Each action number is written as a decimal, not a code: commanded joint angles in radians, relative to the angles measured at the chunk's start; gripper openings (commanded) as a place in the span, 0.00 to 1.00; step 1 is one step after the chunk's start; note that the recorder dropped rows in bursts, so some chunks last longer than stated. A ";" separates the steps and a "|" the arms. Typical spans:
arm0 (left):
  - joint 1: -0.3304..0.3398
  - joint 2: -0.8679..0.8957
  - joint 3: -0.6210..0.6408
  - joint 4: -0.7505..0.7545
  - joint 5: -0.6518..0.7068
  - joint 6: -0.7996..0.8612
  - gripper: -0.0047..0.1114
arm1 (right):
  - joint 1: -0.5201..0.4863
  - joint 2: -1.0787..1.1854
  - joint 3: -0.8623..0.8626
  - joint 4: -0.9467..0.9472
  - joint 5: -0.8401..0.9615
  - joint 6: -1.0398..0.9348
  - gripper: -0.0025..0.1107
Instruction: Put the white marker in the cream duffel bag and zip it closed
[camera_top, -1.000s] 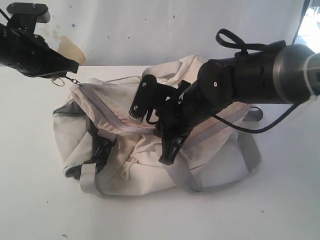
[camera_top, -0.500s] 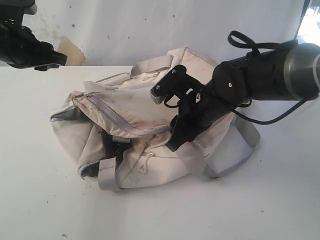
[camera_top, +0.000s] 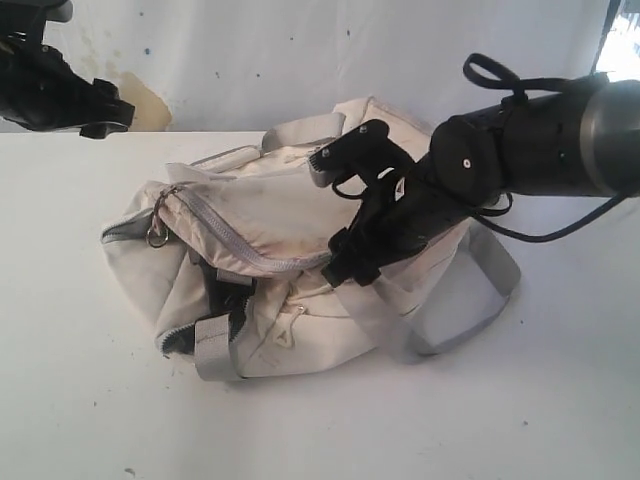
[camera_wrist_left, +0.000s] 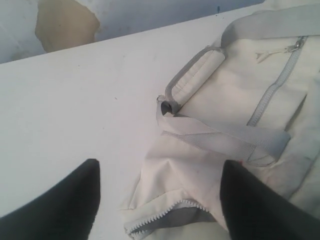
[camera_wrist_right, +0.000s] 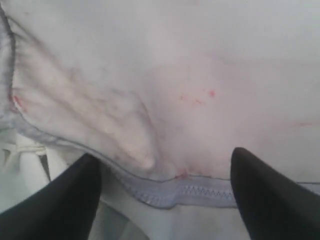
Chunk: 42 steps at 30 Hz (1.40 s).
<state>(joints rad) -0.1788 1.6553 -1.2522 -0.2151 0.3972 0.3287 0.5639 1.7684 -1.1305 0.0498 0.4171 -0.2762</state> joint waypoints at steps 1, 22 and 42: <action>-0.017 -0.052 -0.005 -0.012 0.002 -0.084 0.50 | -0.006 -0.089 0.003 0.007 0.030 0.110 0.62; -0.091 -0.129 0.015 0.249 0.359 -0.273 0.04 | -0.043 -0.289 0.003 -0.175 0.362 0.436 0.02; 0.111 -0.214 0.193 0.163 0.314 -0.379 0.04 | -0.426 -0.181 0.051 -0.050 0.409 0.299 0.02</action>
<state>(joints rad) -0.0992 1.4511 -1.0628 -0.0331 0.6991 -0.0331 0.1866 1.5719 -1.0847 -0.0283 0.8376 0.0883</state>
